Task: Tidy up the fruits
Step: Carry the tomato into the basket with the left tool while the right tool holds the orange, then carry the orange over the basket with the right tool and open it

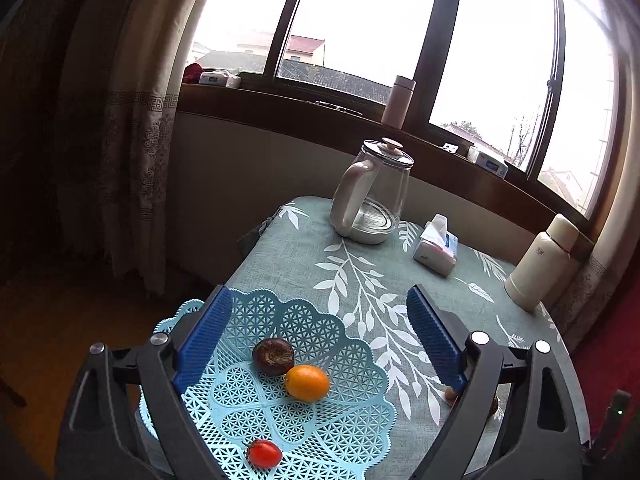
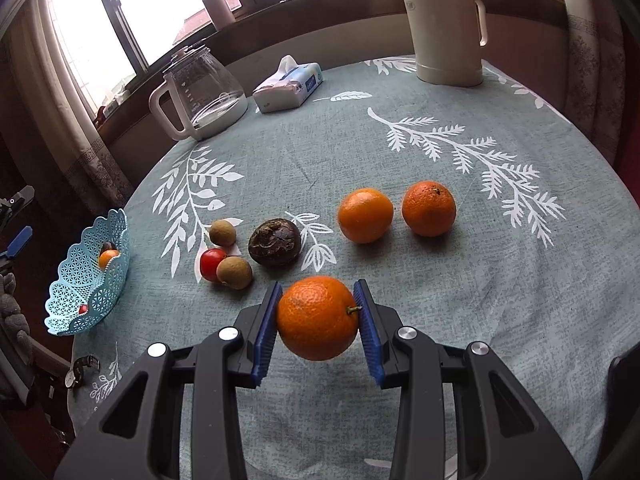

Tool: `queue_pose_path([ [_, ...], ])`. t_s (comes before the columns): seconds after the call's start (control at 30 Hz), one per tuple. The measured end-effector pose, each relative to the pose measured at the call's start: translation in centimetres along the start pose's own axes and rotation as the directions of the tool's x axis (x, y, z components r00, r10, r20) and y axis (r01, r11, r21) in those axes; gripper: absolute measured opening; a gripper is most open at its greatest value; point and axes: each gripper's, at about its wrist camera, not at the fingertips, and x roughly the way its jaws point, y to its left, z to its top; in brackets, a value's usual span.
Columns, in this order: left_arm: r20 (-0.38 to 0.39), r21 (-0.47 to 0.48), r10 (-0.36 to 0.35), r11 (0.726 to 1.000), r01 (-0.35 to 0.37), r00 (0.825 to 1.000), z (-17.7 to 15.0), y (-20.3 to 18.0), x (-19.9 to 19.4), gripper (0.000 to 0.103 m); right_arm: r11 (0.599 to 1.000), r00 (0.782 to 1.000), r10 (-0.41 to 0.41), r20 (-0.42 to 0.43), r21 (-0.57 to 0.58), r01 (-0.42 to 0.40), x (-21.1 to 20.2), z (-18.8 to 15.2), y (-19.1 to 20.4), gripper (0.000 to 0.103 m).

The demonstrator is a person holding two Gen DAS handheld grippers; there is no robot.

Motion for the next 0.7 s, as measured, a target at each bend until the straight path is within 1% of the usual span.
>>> queue_pose_path([
  [0.17,-0.003,0.004,-0.006,1.000,0.006,1.000,-0.1,-0.1,0.1,0.090,1.000,1.000,-0.012,0.007,-0.003,0.012,-0.1,-0.1,-0.2,0.037],
  [0.33,-0.006,0.017,-0.013,1.000,0.013,1.000,-0.2,-0.5,0.1,0.090,1.000,1.000,-0.009,0.007,0.014,0.009,-0.3,0.0,-0.8,0.037],
  [0.47,-0.003,0.010,-0.012,1.000,0.012,1.000,0.0,-0.2,0.0,0.090,1.000,1.000,0.002,0.008,0.009,-0.002,-0.5,0.1,-0.4,0.037],
  [0.57,0.003,0.001,-0.013,1.000,0.013,1.000,0.2,0.1,-0.2,0.090,0.999,0.999,0.048,-0.006,-0.024,-0.048,-0.5,0.6,1.4,0.037],
  [0.7,0.016,-0.006,-0.020,1.000,0.021,1.000,0.7,0.6,-0.8,0.090,0.986,0.992,0.121,-0.021,-0.113,-0.123,-0.4,1.3,6.0,0.037],
])
